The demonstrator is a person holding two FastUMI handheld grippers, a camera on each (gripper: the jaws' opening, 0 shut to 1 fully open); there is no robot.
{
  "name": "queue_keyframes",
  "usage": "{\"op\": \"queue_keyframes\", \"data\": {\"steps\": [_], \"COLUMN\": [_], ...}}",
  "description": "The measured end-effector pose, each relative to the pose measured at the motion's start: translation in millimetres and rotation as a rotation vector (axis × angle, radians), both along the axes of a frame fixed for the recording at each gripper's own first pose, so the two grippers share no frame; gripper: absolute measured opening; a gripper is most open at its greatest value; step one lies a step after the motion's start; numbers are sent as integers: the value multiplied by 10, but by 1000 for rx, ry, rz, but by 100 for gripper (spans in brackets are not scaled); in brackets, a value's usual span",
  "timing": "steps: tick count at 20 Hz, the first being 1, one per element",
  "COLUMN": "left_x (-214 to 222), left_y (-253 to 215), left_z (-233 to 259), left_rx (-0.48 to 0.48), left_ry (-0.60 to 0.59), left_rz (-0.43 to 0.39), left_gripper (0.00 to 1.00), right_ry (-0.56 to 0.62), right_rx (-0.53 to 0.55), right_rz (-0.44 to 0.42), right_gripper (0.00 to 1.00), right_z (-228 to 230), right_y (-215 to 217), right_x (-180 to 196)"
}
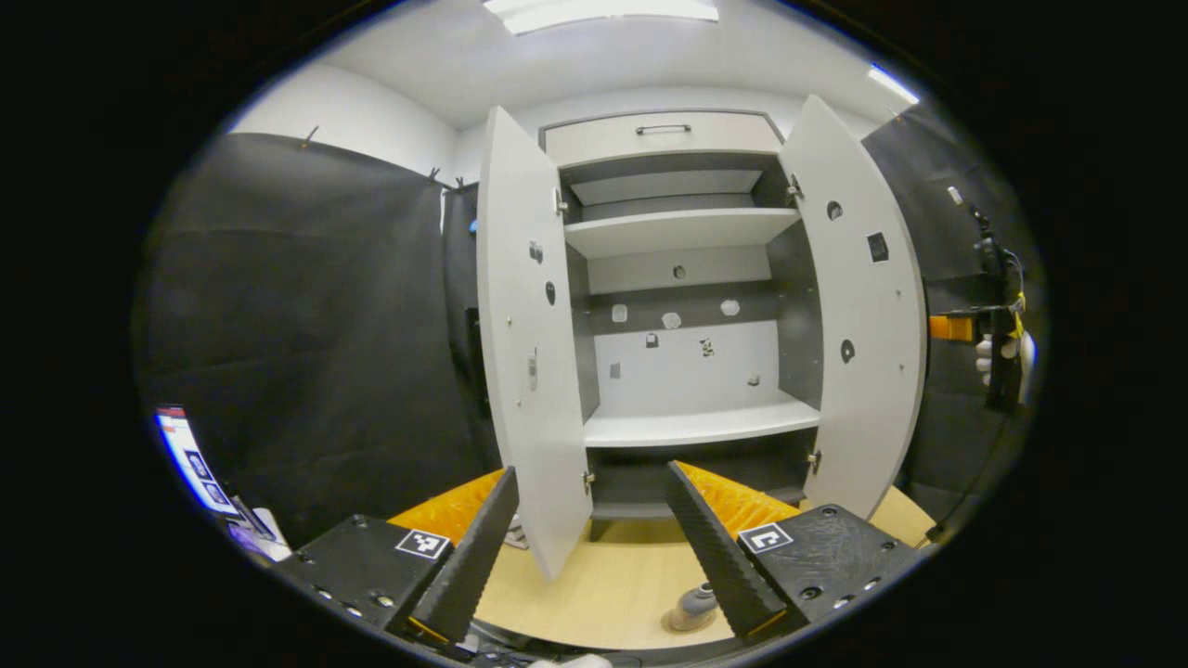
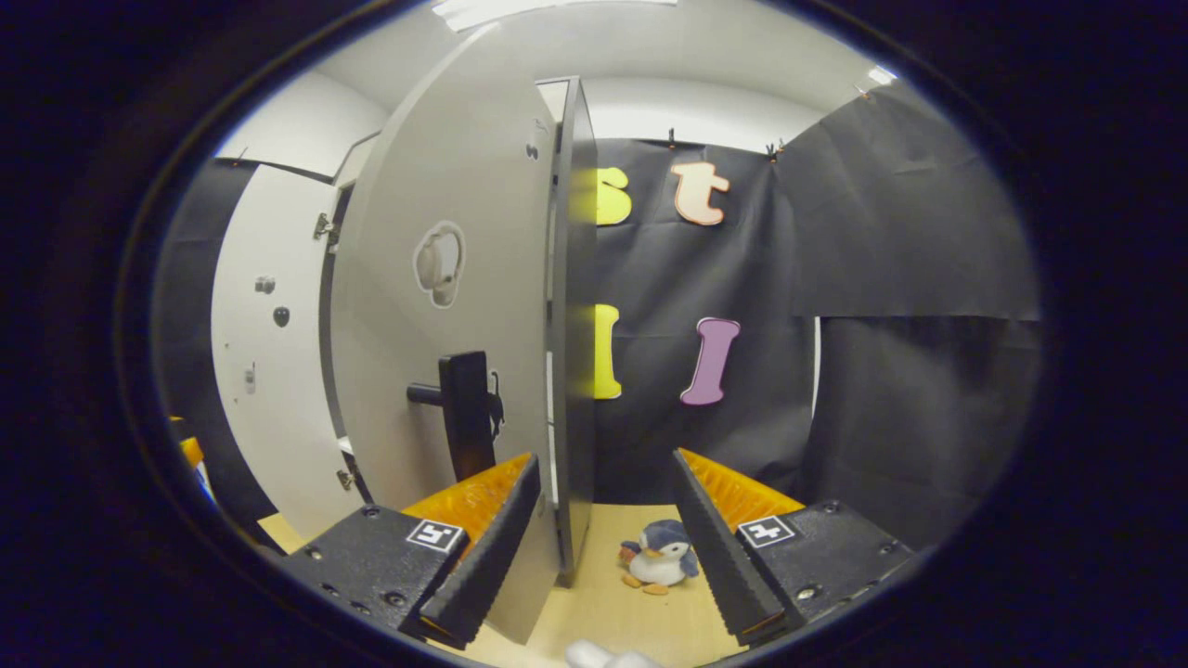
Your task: Grasp the bottle in the cabinet with the left hand and place it on the coaster, then close the right door with the right hand and the left door with the left hand.
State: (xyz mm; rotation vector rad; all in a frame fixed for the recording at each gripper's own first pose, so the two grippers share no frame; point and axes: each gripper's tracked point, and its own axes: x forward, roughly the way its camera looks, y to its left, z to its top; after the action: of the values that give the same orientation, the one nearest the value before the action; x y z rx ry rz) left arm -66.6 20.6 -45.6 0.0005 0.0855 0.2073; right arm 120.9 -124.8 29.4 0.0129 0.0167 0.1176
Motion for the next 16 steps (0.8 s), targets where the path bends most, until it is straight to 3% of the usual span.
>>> {"op": "queue_keyframes", "data": {"steps": [2,3,6,7,8,9,12,14,16], "left_x": [53,70,97,112,137,147,195,242,280], "left_y": [128,170,314,355,396,429,513,544,591], "left_z": [7,0,-32,-50,-67,-78,-57,-92,-108], "left_rx": [5,4,-8,-12,-15,-18,-21,-22,-7], "left_ry": [-6,-7,-1,2,4,6,8,22,39], "left_rz": [-13,-21,-41,-47,-52,-60,-82,-102,-112], "left_gripper": [98,97,97,97,97,97,98,97,98], "right_ry": [-4,-5,-4,-6,-11,-22,-38,-40,-54], "right_rx": [3,5,4,5,0,-10,-23,-13,-1], "right_rz": [-20,-22,-4,7,17,22,67,93,68], "right_gripper": [89,93,93,89,96,93,93,96,99], "right_z": [5,6,-7,-8,-16,-20,-57,-84,-76], "right_y": [130,216,533,652,774,886,1242,1391,1405], "right_x": [-26,-40,-45,-44,-38,-29,-41,-99,-196]}}
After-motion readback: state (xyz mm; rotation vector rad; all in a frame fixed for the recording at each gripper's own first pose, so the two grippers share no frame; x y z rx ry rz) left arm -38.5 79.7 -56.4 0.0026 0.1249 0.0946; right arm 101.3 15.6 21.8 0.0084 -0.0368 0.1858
